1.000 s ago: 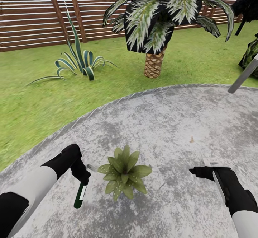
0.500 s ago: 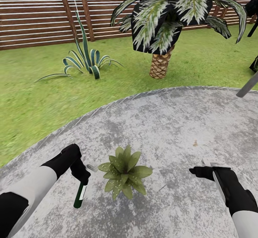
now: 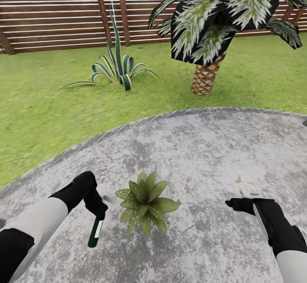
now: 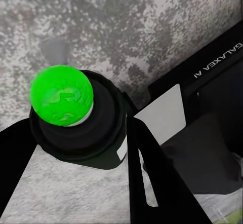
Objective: Pick up the pesticide atomizer in the garden and spray insectifuge to fully cover both potted plants in the garden.
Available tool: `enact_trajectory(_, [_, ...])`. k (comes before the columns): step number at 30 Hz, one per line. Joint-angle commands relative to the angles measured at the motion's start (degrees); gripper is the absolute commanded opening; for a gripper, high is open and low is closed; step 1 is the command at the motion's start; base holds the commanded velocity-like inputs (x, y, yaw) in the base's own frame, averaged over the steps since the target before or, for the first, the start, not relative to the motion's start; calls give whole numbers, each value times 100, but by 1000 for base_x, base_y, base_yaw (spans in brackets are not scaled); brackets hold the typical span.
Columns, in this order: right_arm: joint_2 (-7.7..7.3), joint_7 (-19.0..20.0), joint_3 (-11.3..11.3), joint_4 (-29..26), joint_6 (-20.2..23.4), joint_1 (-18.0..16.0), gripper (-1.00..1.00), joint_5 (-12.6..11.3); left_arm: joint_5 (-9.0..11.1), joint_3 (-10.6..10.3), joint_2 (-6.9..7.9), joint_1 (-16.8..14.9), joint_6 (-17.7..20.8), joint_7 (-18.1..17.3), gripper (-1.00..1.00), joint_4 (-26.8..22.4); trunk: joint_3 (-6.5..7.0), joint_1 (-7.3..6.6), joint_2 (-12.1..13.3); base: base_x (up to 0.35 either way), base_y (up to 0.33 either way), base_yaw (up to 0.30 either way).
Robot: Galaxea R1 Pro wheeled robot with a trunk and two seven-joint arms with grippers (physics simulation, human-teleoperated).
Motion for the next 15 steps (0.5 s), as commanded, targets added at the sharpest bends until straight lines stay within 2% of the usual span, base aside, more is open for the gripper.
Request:
enact_trajectory(1, [2, 52, -10, -6, 17, -1, 100, 61, -51, -16, -8, -4, 39, -59, -100, -10, -8, -1, -2, 0, -266, 254])
enact_trajectory(9, [0, 52, -10, -6, 17, -1, 100, 62, -51, -15, -15, -4, 45, -59, -100, -10, -37, -1, -2, -9, -273, 254])
enact_trajectory(15, [0, 52, -10, -6, 17, -1, 100, 69, -51, -16, -16, -4, 40, -59, -100, -10, -59, -1, -2, -112, -269, 254])
